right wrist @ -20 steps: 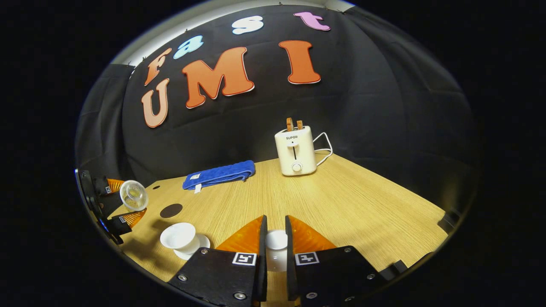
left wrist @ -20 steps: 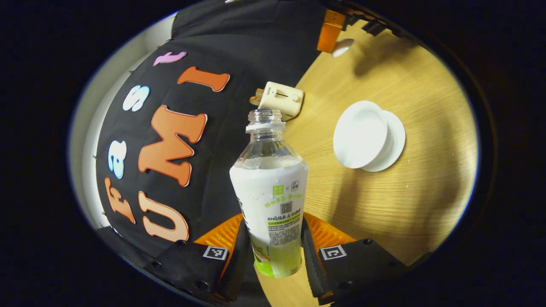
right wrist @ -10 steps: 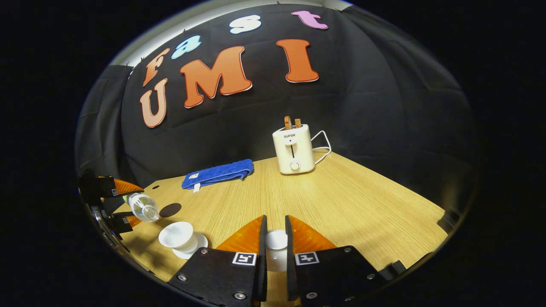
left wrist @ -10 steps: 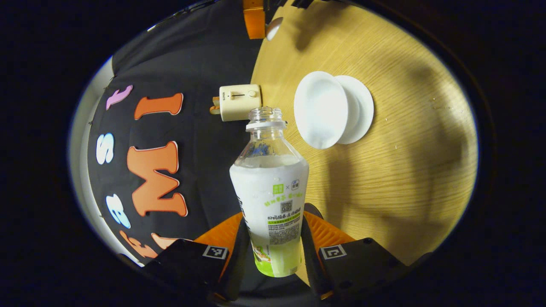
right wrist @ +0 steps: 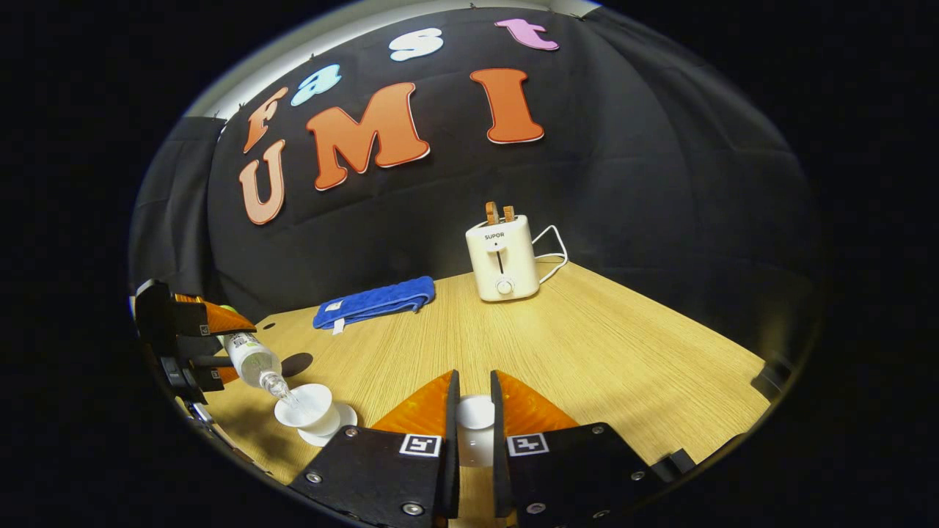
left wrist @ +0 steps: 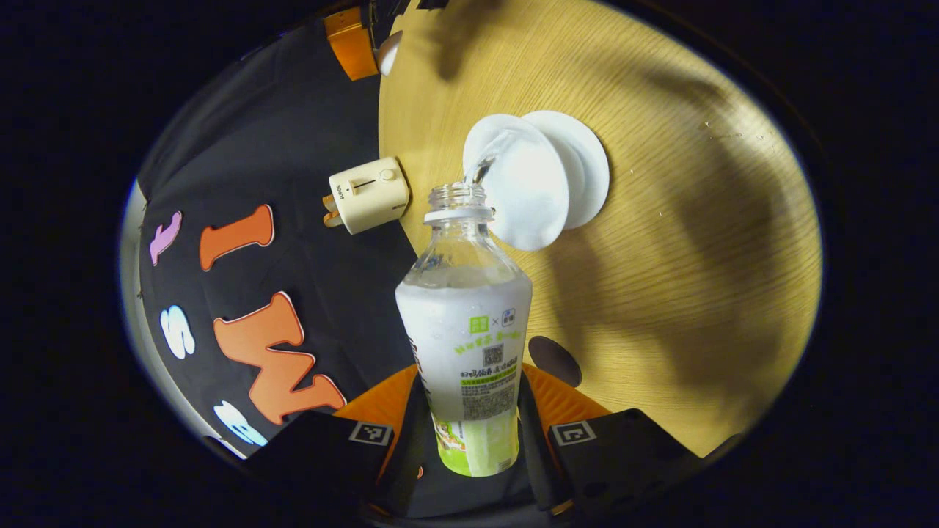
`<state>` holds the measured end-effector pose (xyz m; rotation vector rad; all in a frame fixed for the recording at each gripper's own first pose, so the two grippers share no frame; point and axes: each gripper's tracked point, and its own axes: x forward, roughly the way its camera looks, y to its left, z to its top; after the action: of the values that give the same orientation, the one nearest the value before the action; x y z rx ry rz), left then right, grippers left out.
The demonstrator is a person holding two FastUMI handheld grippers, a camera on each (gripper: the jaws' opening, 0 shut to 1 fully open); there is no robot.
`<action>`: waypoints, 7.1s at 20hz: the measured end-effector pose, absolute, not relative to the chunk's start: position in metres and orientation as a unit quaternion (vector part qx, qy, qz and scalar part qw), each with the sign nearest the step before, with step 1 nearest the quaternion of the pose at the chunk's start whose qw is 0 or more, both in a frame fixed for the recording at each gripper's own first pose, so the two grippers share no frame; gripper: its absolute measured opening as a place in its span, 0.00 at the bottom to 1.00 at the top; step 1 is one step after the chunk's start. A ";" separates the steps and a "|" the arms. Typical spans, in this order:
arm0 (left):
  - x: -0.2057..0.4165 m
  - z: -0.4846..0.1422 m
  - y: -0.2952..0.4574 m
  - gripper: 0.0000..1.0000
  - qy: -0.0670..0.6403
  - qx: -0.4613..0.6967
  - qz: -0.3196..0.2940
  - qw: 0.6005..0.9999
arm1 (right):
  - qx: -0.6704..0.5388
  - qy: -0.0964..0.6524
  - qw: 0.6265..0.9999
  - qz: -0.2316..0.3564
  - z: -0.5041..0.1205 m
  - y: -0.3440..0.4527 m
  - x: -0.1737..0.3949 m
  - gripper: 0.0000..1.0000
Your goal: Open the teacup lid with one hand, grasp the water bottle and pour water into the teacup with the other hand; after pouring, place the water bottle on the coaster and then close the teacup lid.
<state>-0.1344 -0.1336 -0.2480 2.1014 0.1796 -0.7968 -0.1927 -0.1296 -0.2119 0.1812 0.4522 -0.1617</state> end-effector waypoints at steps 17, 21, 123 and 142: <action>-0.127 -0.237 -0.155 0.62 0.054 0.891 -0.327 0.311 | 0.086 0.229 0.967 -0.073 -0.215 -0.128 -0.193 0.18; -0.130 -0.248 -0.153 0.63 0.068 0.873 -0.341 0.342 | 0.088 0.229 0.967 -0.074 -0.216 -0.130 -0.194 0.18; -0.121 -0.197 -0.030 1.00 0.173 0.066 -0.117 0.976 | 0.011 0.254 0.964 0.085 -0.245 0.068 -0.151 0.21; -0.128 -0.169 -0.028 1.00 0.150 0.058 -0.110 0.981 | 0.016 0.230 0.970 0.080 -0.221 0.063 -0.150 0.95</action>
<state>-0.1283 -0.0283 -0.1694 0.1167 0.3019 -0.2217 -0.1502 0.0626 -0.2212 0.0320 0.4643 0.1607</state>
